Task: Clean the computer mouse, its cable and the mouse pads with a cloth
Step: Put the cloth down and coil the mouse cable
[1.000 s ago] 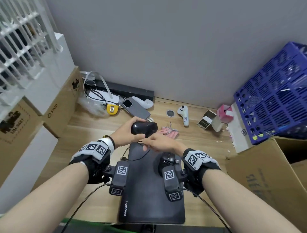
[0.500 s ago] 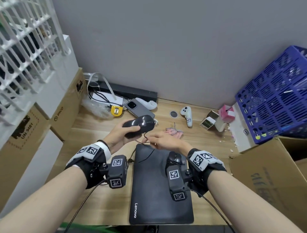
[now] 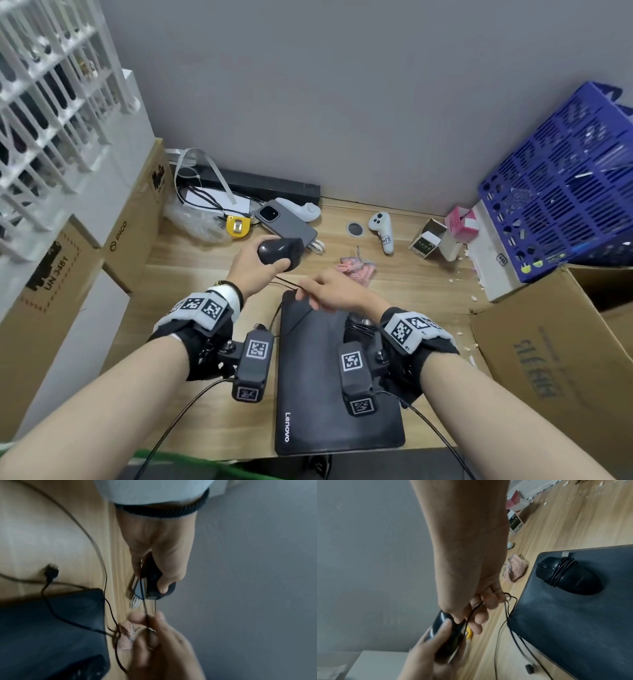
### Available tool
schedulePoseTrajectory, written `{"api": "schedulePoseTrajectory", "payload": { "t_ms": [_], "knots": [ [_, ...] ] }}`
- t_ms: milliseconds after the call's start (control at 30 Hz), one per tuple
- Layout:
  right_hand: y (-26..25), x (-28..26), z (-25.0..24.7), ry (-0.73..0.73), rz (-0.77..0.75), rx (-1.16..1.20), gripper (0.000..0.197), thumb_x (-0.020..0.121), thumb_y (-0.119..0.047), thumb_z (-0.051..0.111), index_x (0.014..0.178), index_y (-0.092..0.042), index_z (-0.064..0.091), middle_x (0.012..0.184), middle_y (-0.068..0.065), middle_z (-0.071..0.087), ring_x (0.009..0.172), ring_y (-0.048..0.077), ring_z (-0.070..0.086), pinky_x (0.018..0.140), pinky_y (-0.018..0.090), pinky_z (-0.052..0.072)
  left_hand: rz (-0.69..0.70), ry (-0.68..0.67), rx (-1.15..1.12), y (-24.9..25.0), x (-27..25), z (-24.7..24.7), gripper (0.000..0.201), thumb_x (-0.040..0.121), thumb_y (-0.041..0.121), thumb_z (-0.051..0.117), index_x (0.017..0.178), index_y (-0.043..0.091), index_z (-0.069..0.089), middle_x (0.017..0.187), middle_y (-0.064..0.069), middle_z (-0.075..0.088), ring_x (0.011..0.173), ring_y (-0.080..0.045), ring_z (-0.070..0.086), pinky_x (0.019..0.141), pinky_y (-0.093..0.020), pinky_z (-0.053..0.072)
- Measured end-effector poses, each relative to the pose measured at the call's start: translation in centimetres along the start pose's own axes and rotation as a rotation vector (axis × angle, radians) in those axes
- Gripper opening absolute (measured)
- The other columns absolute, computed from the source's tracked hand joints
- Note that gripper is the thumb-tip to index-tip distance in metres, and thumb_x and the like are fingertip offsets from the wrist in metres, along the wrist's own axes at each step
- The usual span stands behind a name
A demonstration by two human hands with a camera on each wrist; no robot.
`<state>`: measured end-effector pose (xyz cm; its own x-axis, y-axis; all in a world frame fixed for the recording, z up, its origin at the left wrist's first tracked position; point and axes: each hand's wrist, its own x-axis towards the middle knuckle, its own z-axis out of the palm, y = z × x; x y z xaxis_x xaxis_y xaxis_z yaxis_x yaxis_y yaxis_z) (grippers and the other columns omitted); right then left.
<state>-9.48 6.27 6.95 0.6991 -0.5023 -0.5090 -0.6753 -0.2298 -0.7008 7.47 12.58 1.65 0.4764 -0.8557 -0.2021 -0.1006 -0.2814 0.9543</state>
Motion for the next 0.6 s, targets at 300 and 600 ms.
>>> {"api": "schedulePoseTrajectory", "payload": {
  "t_ms": [300,600],
  "knots": [
    [-2.2,-1.7,-4.0,0.147,-0.147,0.031,0.021,0.089,-0.017,0.068,0.079,0.001,0.066,0.05,-0.011,0.05,0.037,0.0,0.042,0.041,0.011,0.03,0.119,-0.56,0.058,1.6,-1.9,-2.6,0.047,0.077,0.015,0.076,0.119,0.026,0.06,0.114,0.002,0.065,0.106,-0.013,0.062,0.09,-0.035,0.053],
    [-1.6,-0.8,-3.2,0.021,-0.105,0.154,0.045,0.1,-0.031,0.048,0.093,0.012,0.057,0.069,0.008,0.043,0.049,0.003,0.039,0.049,0.009,0.032,-0.101,-0.745,-0.533,3.2,-3.8,-4.4,0.066,0.066,0.021,0.083,0.124,0.01,0.054,0.12,-0.008,0.061,0.109,-0.028,0.062,0.081,-0.04,0.055]
  ]
}}
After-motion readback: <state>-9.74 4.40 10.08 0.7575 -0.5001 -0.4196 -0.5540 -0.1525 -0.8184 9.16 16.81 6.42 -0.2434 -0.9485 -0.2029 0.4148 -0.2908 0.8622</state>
